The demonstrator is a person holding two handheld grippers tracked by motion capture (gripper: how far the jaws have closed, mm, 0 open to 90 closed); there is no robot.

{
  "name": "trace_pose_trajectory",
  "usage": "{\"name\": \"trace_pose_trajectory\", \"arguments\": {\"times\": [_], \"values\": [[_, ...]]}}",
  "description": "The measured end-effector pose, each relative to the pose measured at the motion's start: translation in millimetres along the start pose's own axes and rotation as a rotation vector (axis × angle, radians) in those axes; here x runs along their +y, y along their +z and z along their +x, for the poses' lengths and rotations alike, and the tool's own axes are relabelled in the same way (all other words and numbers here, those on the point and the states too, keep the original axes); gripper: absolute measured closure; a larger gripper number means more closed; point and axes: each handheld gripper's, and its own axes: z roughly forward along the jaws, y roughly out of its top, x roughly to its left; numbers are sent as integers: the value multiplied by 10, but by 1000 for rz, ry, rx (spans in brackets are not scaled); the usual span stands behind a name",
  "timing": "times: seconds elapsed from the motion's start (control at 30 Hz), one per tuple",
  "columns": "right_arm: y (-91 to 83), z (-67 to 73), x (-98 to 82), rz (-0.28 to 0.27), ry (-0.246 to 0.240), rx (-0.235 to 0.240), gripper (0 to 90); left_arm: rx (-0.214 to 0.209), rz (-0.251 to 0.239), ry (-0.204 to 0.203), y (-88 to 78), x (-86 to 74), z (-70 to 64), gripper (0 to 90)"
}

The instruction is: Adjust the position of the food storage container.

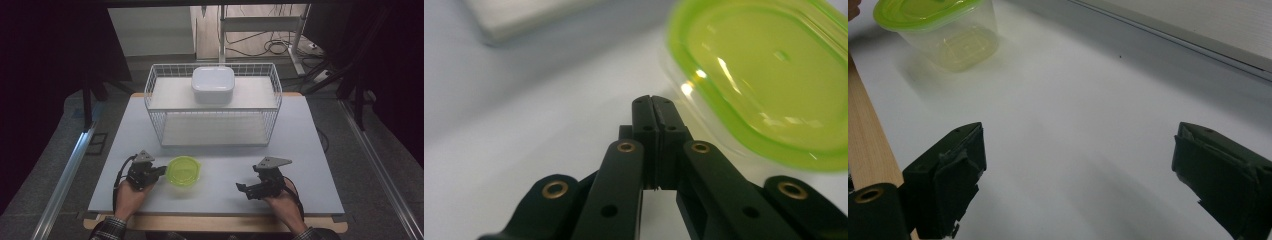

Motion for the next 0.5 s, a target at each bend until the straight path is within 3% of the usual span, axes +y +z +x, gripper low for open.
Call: {"name": "trace_pose_trajectory", "arguments": {"times": [0.17, 0.5], "values": [[2, -1, -1, 2, 1, -1, 76, -30, 39, 37, 53, -20, -95, 900], [14, 3, -4, 9, -2, 1, 76, -72, 54, 98, 128, 5, -273, 900]]}}
